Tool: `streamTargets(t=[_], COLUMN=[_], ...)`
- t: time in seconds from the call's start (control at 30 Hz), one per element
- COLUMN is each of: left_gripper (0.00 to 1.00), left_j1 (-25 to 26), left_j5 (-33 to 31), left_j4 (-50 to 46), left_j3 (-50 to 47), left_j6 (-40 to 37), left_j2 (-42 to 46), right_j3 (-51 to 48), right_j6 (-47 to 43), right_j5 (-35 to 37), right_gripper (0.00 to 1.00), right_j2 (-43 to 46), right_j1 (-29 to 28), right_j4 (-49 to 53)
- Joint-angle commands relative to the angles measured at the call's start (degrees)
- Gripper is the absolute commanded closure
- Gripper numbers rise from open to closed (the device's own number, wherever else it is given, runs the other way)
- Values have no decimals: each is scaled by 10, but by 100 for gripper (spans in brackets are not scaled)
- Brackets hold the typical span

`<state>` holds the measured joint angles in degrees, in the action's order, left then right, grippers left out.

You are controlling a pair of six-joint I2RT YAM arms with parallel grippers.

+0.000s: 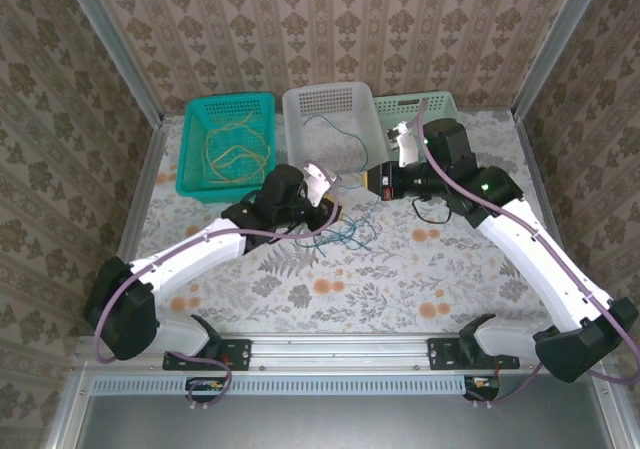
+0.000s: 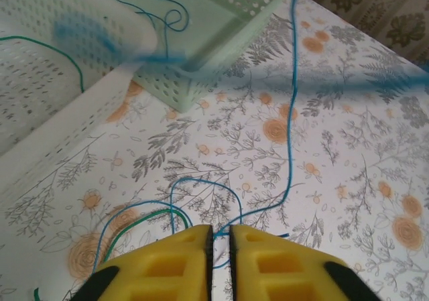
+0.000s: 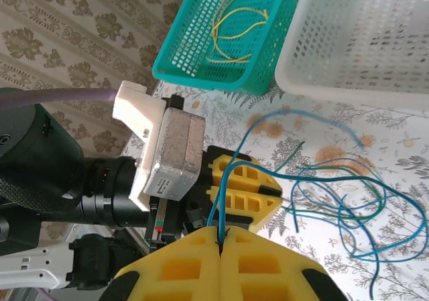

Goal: Untangle the cables

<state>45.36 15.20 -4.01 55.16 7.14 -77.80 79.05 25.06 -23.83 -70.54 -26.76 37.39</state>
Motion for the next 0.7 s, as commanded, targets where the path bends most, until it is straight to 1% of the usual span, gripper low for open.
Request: streamTargets(t=[0.0, 0.07, 0.1, 0.2, 0.27, 0.43, 0.5, 0.57, 0.67], left_gripper=[72, 54, 48, 40, 39, 36, 36, 36, 36], left_j1=[4, 4, 4, 3, 3, 5, 6, 6, 6], left_j5=[-33, -48, -57, -67, -63, -49, -51, -53, -58], left_j4=[13, 24, 33, 48, 47, 59, 66, 68, 65], left_j3=[-5, -20, -29, -52, -58, -66, -69, -70, -76], left_j6=[4, 12, 16, 23, 26, 44, 48, 48, 44], left_j2=[35, 47, 55, 71, 73, 64, 65, 68, 75], right_j3=[30, 49, 63, 89, 82, -16, -38, -35, 3], right_j6=[-17, -17, -14, 13, 58, 251, 305, 315, 281], right_j5=[26, 34, 39, 42, 52, 69, 66, 69, 81], right_gripper=[100, 100, 100, 100, 100, 100, 100, 100, 100], right_j2=[29, 36, 38, 43, 52, 77, 79, 81, 76], right_j1=[10, 14, 16, 21, 24, 33, 43, 61, 103], right_j4=[23, 23, 23, 6, -28, -197, -238, -245, -200])
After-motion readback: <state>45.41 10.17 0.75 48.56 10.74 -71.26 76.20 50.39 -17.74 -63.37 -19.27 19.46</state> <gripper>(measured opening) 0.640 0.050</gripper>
